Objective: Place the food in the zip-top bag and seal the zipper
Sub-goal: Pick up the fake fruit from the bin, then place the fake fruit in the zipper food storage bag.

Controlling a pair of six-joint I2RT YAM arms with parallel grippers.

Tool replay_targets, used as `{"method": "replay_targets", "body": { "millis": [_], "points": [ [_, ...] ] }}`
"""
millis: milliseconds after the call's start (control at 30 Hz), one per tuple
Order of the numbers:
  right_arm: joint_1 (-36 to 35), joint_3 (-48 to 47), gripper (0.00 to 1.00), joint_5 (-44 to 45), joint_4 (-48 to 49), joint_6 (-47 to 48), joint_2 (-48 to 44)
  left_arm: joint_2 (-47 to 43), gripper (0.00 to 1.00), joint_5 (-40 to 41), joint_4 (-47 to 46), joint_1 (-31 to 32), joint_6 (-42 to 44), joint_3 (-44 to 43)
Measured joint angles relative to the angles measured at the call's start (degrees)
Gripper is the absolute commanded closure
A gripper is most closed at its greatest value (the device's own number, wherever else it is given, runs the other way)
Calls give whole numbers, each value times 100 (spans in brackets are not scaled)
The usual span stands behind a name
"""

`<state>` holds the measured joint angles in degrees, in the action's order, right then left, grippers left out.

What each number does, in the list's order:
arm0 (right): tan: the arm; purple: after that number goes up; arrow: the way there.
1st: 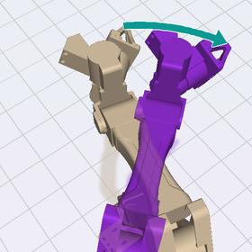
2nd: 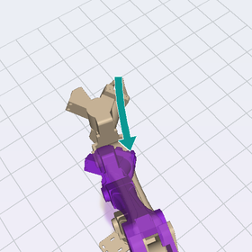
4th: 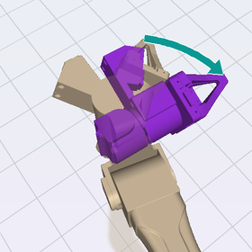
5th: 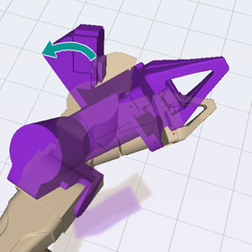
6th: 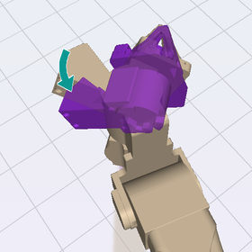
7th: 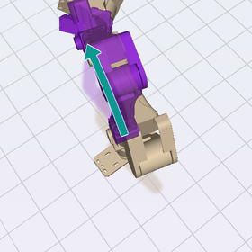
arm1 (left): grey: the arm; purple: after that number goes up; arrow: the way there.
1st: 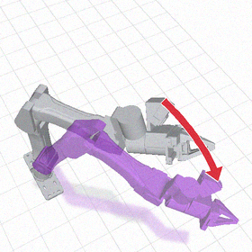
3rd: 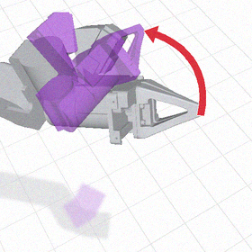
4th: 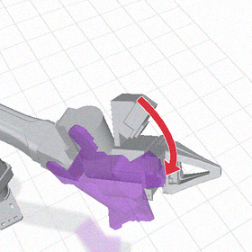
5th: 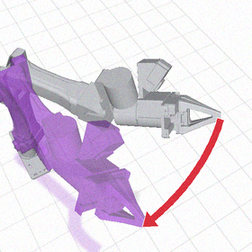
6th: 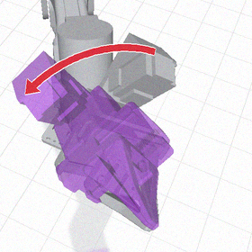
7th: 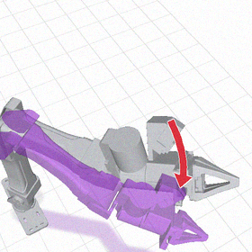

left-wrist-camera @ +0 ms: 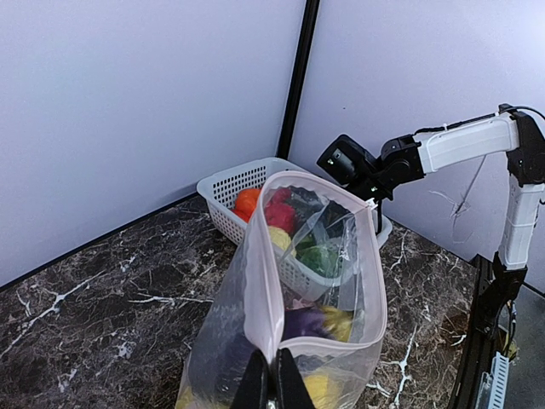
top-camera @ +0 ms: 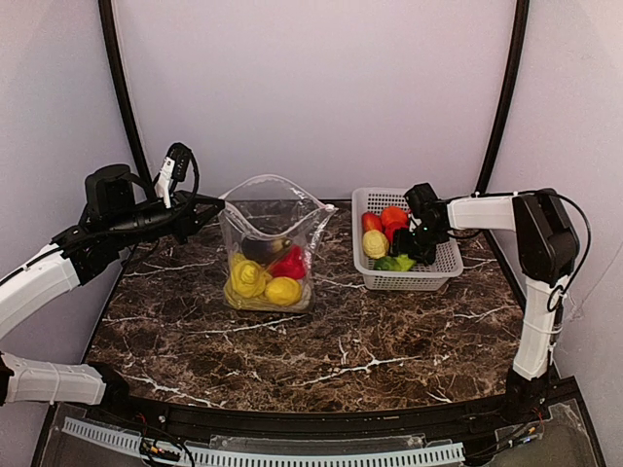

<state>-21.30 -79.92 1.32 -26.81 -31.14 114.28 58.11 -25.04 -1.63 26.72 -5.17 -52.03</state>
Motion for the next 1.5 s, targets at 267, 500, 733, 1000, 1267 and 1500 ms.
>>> {"method": "replay_targets", "body": {
  "millis": [267, 500, 733, 1000, 1267, 1500],
  "points": [
    [0, -9, 37, 90, 24, -81, -17, 0, 99, -2, 0, 0, 0, 0],
    [0, 35, 38, 170, 22, -68, -343, 0, 99, -2, 0, 0, 0, 0],
    [0, 234, 38, 348, 13, 146, -1290, 0, 99, -4, 0, 0, -2, 0],
    [-271, 549, 39, 341, 262, 754, -2651, 0, 99, -59, -2, 0, -2, 0],
    [-1453, 415, 39, 118, 680, 1471, -3397, 7, 99, -72, -2, 0, -2, 0],
    [-2293, 105, 38, -422, 1370, 1963, -3560, 7, 99, -85, -2, 0, -2, 0]
  ]
}}
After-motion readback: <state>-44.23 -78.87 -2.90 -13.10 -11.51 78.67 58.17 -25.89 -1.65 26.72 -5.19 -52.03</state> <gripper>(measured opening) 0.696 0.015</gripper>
